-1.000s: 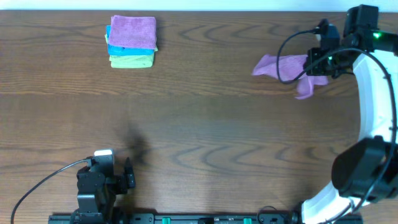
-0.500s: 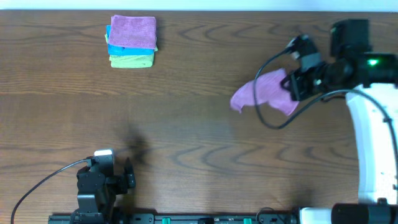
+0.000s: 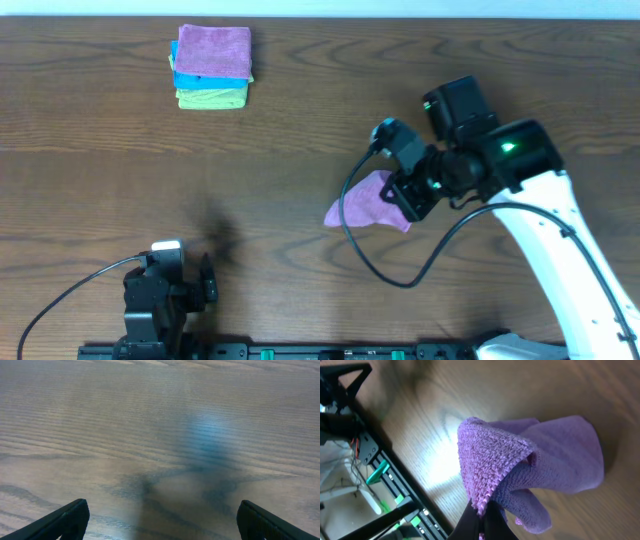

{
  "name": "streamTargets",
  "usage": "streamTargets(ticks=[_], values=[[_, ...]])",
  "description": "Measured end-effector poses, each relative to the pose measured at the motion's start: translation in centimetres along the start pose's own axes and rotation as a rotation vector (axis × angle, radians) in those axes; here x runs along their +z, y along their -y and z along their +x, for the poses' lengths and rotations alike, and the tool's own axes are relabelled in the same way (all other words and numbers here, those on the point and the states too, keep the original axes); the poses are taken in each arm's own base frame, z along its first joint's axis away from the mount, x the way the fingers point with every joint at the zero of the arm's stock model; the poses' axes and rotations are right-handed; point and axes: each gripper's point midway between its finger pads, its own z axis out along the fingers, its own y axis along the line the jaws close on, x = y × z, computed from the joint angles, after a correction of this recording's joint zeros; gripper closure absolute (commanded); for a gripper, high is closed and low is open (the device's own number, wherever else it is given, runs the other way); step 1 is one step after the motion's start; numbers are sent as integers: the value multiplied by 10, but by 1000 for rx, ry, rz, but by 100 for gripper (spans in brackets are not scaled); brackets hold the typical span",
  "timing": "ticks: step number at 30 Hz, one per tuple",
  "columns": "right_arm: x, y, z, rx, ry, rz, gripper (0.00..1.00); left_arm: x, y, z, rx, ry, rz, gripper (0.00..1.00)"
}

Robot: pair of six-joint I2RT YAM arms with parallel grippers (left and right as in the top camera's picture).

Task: Fold the cloth
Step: 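Lift the pink cloth with the right gripper and carry it leftward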

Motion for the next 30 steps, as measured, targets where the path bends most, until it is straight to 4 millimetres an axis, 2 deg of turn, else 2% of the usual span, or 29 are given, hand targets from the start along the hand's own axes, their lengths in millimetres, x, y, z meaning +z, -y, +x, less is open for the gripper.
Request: streamTargets(ticks=[7,10,13,18,23,25,27,30], values=[[11,-16,2,-26,-38,10,99,0,0,0,0,0,0,5],[14,-15,-8,-63,-7,52,99,0,0,0,-1,0,0,4],[14,-9,-27,-98,61,104,99,0,0,0,-1,0,0,5],[3,22,-67,-126,210,292,99,0,0,0,0,0,0,5],[-9,57,-99,-116,315,455,99,0,0,0,-1,0,0,4],[-5,76,-108,-102,325,502,99,0,0,0,0,0,0,5],[8,102,-115,-83,316,544,99,0,0,0,-1,0,0,5],[32,151,-122,-32,293,621,99,0,0,0,0,0,0,5]])
